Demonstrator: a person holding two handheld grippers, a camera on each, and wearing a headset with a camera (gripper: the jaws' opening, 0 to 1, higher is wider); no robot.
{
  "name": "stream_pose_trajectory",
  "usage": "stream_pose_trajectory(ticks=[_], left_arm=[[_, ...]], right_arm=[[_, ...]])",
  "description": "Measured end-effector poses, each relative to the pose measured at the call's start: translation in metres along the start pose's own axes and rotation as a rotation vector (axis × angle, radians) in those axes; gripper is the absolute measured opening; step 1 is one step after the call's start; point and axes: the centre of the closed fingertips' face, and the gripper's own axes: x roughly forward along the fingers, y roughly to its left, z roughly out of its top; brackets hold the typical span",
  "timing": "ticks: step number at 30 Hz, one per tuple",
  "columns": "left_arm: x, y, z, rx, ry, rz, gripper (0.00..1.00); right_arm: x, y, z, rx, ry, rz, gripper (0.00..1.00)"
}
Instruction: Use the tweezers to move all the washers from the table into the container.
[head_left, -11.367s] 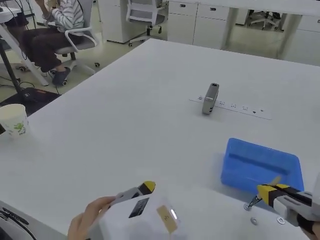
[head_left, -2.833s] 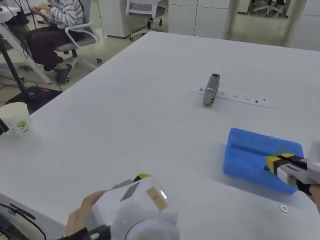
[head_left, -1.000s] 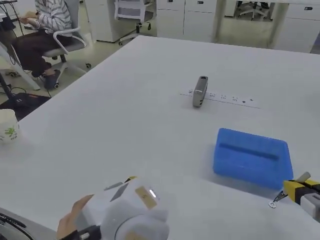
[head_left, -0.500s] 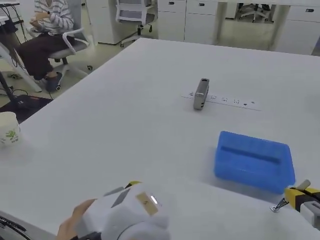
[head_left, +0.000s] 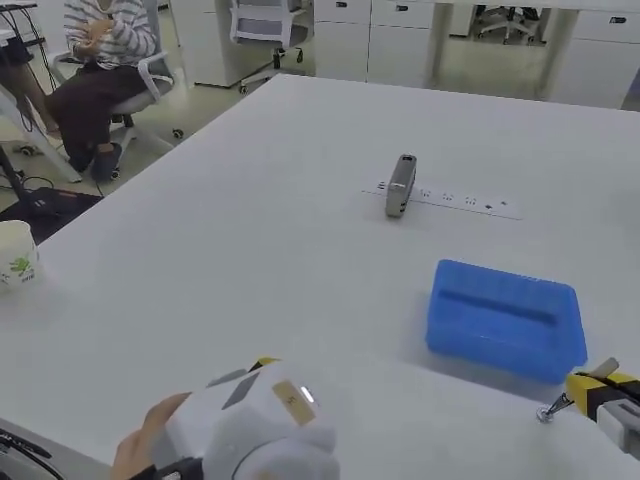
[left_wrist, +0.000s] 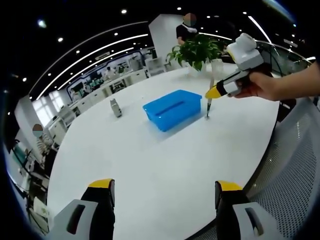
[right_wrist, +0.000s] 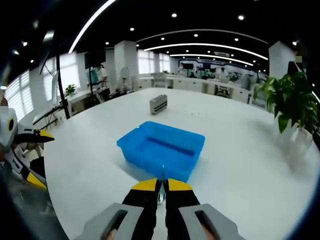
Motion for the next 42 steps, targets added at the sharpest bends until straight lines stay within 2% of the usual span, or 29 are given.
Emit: stream_pose_trajectory(ticks=[9, 12, 19, 26, 36, 42], left_arm=[[0.0, 0.001, 0.0, -0.002, -0.002, 0.005, 0.84], [0.0, 0.001, 0.0, -0.003, -0.002, 0.005, 0.84], [0.0, 0.001, 0.0, -0.002, -0.002, 0.006, 0.84], [0.0, 0.002, 0.0, -0.003, -0.001, 0.011, 0.83], [0.0, 0.004, -0.001, -0.006, 0.003, 0.016, 0.83], [0.0, 0.004, -0.002, -0.007, 0.008, 0.018, 0.83]], right_arm=[[-0.006, 0.006, 0.016, -0.009, -0.028, 0.025, 0.0], [-0.009, 0.008, 0.026, -0.009, -0.049, 0.028, 0.0], [-0.019, 0.009, 0.062, -0.036, -0.122, 0.022, 0.0], [-0.023, 0.014, 0.088, -0.041, -0.171, 0.023, 0.0], [-0.022, 0.018, 0.117, -0.028, -0.214, 0.026, 0.01], [-0.027, 0.019, 0.133, 0.016, -0.24, 0.013, 0.01]])
